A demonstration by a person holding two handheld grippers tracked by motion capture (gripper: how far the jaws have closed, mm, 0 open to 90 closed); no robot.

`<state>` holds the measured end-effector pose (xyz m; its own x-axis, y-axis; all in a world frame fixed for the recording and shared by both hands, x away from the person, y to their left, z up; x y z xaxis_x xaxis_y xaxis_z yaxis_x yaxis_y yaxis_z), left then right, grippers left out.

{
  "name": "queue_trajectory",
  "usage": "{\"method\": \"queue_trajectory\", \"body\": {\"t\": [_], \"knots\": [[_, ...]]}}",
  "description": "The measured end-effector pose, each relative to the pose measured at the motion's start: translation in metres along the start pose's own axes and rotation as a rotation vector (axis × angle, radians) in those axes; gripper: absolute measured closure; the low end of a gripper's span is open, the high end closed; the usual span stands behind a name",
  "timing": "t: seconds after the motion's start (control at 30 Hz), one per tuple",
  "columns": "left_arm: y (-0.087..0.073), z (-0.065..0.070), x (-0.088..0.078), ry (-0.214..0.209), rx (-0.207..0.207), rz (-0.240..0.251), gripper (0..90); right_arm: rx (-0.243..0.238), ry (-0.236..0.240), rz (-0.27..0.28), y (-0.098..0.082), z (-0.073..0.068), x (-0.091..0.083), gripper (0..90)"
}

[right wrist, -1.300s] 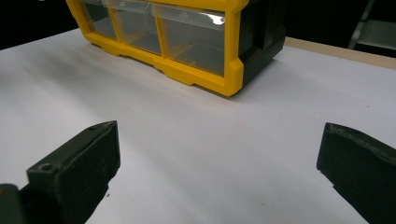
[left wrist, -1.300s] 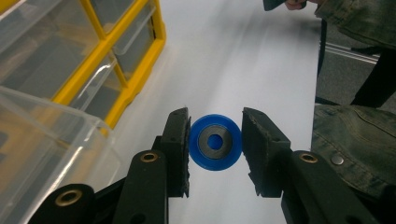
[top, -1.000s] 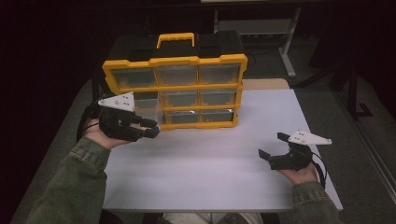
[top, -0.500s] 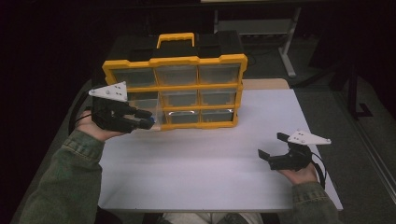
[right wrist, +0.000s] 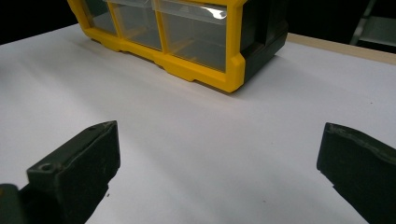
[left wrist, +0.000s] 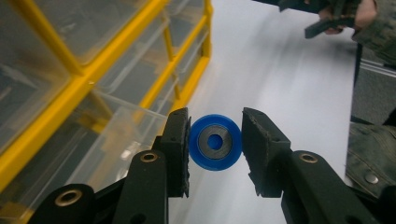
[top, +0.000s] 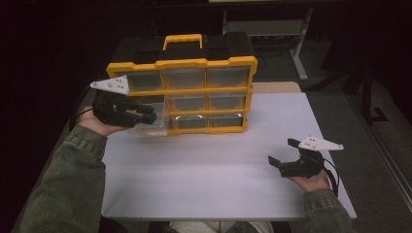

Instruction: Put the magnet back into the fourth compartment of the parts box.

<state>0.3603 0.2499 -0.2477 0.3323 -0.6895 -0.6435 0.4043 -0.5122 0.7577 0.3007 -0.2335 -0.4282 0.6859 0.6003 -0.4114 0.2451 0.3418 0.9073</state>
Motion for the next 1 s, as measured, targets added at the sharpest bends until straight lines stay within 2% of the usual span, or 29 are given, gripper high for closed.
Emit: {"method": "queue_trajectory", "body": {"t": [0.37, 0.57, 0.87, 1.0], "knots": [[-0.001, -0.011, 0.003, 0.043, -0.018, -0.004, 62.6, -0.001, 0.003, -0.002, -0.001, 0.000, -0.001, 0.0], [-0.002, -0.020, 0.008, 0.091, -0.039, -0.020, 62.5, 0.001, 0.005, -0.005, -0.001, 0.000, -0.001, 0.0], [-0.001, -0.025, 0.007, 0.111, -0.060, 0.004, 62.4, 0.000, 0.008, -0.007, -0.001, -0.001, 0.000, 0.0], [-0.001, -0.032, 0.007, 0.118, -0.086, 0.014, 61.9, 0.000, 0.009, -0.009, -0.001, -0.001, 0.000, 0.0]]}}
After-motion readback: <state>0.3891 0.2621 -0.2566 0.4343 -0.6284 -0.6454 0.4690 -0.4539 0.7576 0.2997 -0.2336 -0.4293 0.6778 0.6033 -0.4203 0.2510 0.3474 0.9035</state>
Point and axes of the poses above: each handheld gripper's, and its own axes: x roughly forward along the jaws, y roughly out of its top, z roughly to its right, the point moved 2 cm from there along x, roughly forward along the jaws, and after that the axes turned 11 degrees about -x, right-handed, at the moved point
